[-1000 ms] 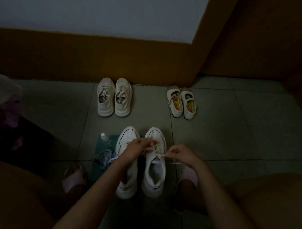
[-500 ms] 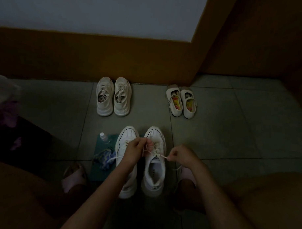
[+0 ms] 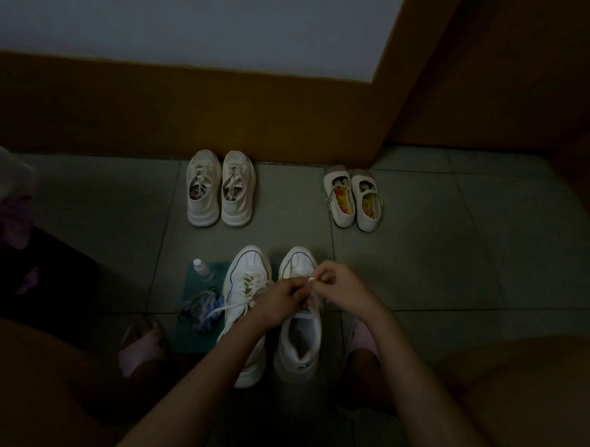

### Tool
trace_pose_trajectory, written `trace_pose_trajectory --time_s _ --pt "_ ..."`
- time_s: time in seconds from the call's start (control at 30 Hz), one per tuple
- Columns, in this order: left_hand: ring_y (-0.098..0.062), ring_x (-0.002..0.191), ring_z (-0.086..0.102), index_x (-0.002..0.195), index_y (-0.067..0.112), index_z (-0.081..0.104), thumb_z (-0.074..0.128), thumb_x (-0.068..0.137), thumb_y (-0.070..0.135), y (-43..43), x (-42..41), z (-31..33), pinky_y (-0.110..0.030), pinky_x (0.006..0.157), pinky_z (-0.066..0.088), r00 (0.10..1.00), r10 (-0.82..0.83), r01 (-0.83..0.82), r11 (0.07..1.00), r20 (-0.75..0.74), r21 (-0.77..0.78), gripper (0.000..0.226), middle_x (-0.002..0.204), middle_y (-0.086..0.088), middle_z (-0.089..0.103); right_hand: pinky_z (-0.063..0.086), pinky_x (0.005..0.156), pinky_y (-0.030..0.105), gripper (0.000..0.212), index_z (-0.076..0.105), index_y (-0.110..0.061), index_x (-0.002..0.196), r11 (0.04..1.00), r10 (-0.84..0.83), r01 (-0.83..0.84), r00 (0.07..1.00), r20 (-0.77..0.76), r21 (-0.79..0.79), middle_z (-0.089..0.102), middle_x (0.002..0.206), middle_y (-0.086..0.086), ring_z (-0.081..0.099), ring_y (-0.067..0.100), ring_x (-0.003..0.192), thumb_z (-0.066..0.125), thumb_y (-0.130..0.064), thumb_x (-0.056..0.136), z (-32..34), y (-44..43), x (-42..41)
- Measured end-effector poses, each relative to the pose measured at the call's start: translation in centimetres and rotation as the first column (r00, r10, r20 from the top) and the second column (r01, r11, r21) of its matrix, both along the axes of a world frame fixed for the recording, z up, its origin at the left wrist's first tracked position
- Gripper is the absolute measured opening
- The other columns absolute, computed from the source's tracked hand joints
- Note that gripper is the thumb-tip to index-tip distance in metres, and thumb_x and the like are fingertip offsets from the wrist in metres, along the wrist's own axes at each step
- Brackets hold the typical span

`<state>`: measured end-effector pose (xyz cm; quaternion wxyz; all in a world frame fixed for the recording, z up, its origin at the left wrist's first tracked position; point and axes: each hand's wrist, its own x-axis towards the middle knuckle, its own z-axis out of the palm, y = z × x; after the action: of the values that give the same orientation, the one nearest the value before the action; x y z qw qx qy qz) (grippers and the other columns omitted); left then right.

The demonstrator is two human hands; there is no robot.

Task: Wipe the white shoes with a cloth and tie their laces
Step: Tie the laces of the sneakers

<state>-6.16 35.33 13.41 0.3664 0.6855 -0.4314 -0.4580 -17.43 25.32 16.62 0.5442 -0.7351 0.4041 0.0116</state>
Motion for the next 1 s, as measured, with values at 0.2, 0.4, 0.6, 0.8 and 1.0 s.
trace_pose_trajectory --time_s 0.2,0.4,0.6,0.8,1.0 --pt "0.01 0.057 0.05 0.102 0.007 0.061 0.056 0.092 0.015 0.1 -0.2 -0.1 -0.009 0.059 0.037 1.0 -0.001 0.002 0.999 0.02 -0.045 0.014 0.068 0.012 0.052 0.047 0.059 0.015 0.015 0.059 -0.021 0.077 0.991 -0.121 0.113 0.986 0.116 0.072 0.063 0.076 0.0 0.06 0.009 0.07 0.062 -0.009 0.086 -0.3 0.4 0.5" --pt "0.006 0.054 0.053 0.078 0.016 0.058 0.05 0.096 0.016 -0.2 -0.4 -0.6 -0.009 0.058 0.04 0.992 0.123 -0.123 0.992 -0.041 -0.018 0.02 0.065 0.005 0.06 0.048 0.082 0.023 0.017 0.064 -0.023 0.086 0.998 -0.054 0.049 0.987 0.152 0.039 0.066 0.098 0.002 0.061 0.015 0.095 0.055 -0.009 0.092 -0.9 -0.4 0.3" --pt "0.007 0.053 0.053 0.077 0.01 0.057 0.043 0.099 0.017 -0.4 -0.2 0.1 -0.007 0.058 0.039 0.985 0.132 -0.134 0.991 -0.109 -0.009 0.027 0.065 0.003 0.059 0.044 0.07 0.024 0.035 0.057 -0.04 0.079 0.988 0.089 -0.076 0.992 0.088 -0.138 0.048 0.097 0.003 0.053 0.014 0.082 0.059 -0.006 0.086 -1.6 -0.6 -0.3" --pt "0.01 0.055 0.054 0.077 0.014 0.057 0.037 0.101 0.021 -0.4 -0.3 0.5 -0.005 0.059 0.039 0.99 0.105 -0.102 0.994 -0.098 0.033 0.032 0.069 0.004 0.06 0.049 0.081 0.047 0.018 0.054 -0.029 0.076 0.97 0.183 -0.185 0.983 -0.024 -0.156 0.054 0.091 0.006 0.057 0.025 0.086 0.066 -0.016 0.081 -1.8 -1.2 -0.4" --pt "-0.001 0.056 0.058 0.078 0.01 0.064 0.043 0.099 0.016 -0.1 0.2 0.7 -0.011 0.057 0.044 0.9 0.322 -0.311 0.947 -0.294 0.085 0.03 0.061 0.005 0.064 0.036 0.067 0.025 0.018 0.044 -0.023 0.079 1.0 -0.007 0.008 1.0 0.025 -0.011 0.047 0.076 -0.006 0.042 0.006 0.07 0.05 -0.016 0.095 -2.2 -0.5 -0.4"
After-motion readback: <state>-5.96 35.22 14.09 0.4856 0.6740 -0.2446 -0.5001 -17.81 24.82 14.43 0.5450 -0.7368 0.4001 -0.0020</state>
